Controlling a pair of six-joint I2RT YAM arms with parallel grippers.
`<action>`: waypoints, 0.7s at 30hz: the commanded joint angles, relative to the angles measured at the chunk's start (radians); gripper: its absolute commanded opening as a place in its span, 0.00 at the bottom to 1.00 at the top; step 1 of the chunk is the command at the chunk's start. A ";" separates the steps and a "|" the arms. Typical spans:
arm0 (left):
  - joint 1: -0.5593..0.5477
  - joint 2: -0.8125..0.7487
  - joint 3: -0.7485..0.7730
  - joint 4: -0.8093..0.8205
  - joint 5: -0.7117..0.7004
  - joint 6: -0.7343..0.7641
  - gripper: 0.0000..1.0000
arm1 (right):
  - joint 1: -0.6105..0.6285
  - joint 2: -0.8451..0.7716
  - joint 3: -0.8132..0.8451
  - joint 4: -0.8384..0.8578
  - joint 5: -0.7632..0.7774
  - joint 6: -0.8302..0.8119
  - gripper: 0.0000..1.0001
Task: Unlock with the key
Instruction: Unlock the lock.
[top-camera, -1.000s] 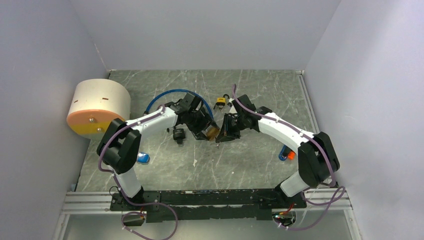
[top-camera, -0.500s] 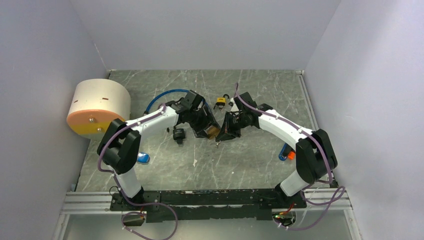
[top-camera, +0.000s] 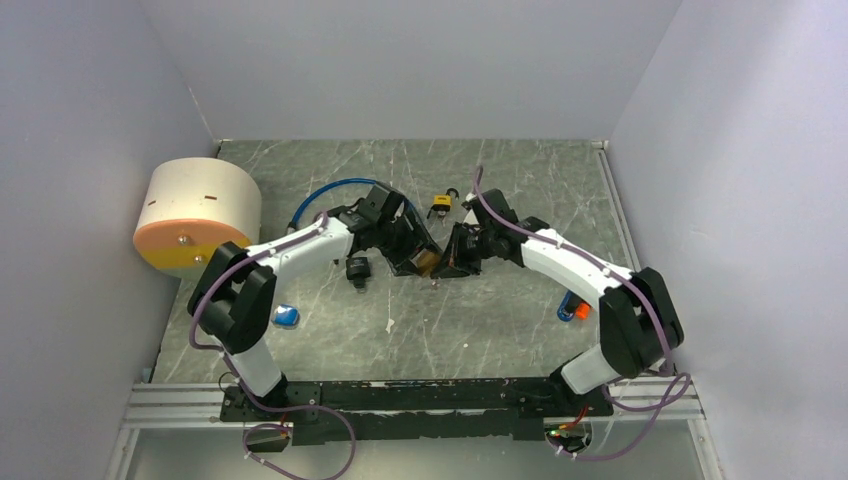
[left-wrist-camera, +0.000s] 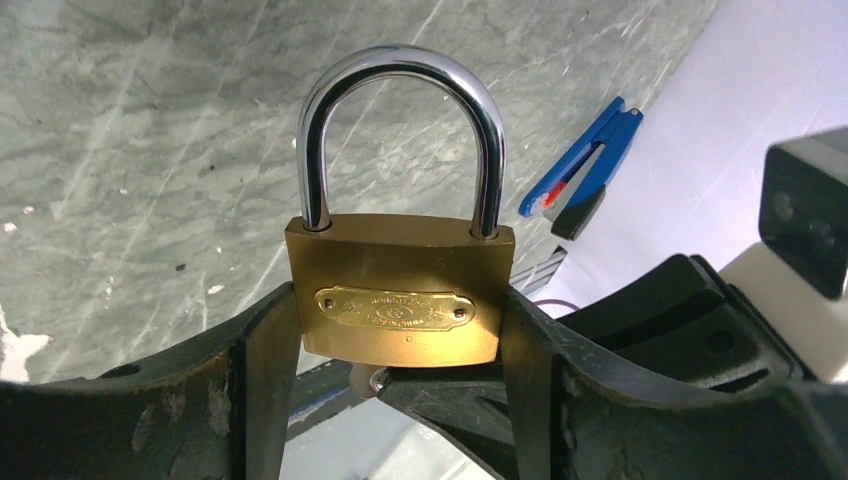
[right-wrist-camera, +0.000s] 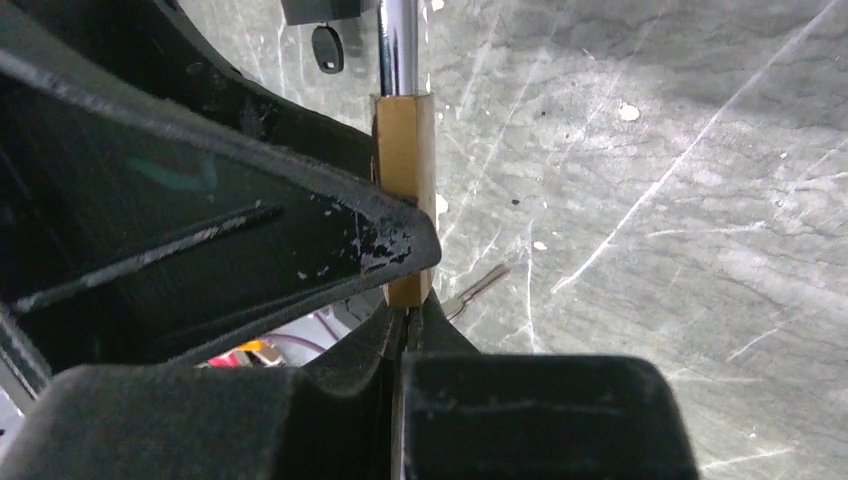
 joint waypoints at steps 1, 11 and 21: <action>-0.028 -0.101 0.006 0.104 0.153 -0.112 0.03 | 0.017 -0.086 -0.052 0.176 0.155 -0.017 0.00; -0.030 -0.156 -0.022 0.123 0.195 -0.187 0.03 | 0.023 -0.104 -0.080 0.275 0.206 -0.019 0.00; -0.029 -0.206 -0.066 0.153 0.212 -0.287 0.03 | 0.026 -0.017 0.029 0.349 0.259 -0.032 0.00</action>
